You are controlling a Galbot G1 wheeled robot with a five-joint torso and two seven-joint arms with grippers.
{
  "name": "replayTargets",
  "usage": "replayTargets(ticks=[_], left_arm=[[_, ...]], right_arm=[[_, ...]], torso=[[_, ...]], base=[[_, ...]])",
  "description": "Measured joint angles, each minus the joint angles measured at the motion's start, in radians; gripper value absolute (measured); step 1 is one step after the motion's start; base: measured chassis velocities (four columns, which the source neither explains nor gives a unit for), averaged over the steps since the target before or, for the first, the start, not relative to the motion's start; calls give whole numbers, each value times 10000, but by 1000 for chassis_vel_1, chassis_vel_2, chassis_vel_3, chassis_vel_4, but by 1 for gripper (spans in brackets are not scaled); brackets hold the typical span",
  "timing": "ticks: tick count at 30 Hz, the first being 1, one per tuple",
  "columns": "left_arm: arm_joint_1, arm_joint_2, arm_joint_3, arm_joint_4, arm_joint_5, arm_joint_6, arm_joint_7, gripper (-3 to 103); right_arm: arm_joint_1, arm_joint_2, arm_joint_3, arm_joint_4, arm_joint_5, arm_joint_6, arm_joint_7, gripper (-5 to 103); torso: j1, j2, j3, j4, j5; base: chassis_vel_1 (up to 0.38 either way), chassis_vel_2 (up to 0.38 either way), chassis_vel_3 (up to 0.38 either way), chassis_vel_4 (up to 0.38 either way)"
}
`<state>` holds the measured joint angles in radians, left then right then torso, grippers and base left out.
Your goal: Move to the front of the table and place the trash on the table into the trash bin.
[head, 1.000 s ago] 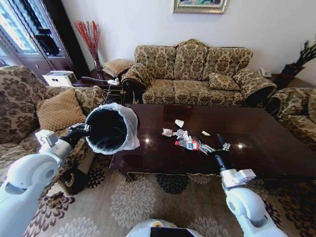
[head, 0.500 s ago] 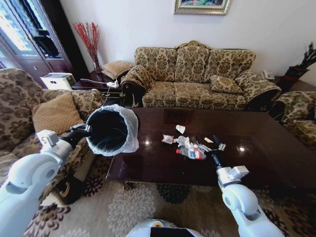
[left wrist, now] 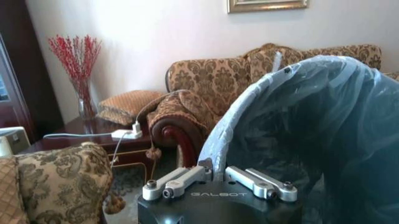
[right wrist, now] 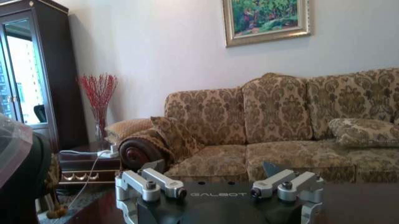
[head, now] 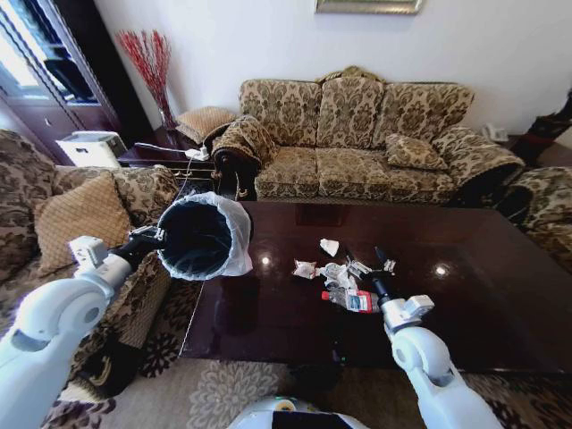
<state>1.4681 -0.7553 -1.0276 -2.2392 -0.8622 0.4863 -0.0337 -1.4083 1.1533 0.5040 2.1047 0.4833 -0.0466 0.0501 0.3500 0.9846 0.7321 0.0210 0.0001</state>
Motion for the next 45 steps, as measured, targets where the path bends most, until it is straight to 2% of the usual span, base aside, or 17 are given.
replayTargets(ticks=[10, 45], left_arm=[[-2, 0, -2, 1, 1, 6, 0, 0], [-3, 0, -7, 5, 3, 6, 0, 0]], right_arm=[[-4, 0, 12, 12, -1, 4, 0, 100], [-14, -3, 21, 31, -11, 18, 5, 100]], torso=[[29, -9, 13, -6, 0], [21, -7, 9, -3, 0]], base=[[5, -1, -5, 7], [0, 0, 0, 0]])
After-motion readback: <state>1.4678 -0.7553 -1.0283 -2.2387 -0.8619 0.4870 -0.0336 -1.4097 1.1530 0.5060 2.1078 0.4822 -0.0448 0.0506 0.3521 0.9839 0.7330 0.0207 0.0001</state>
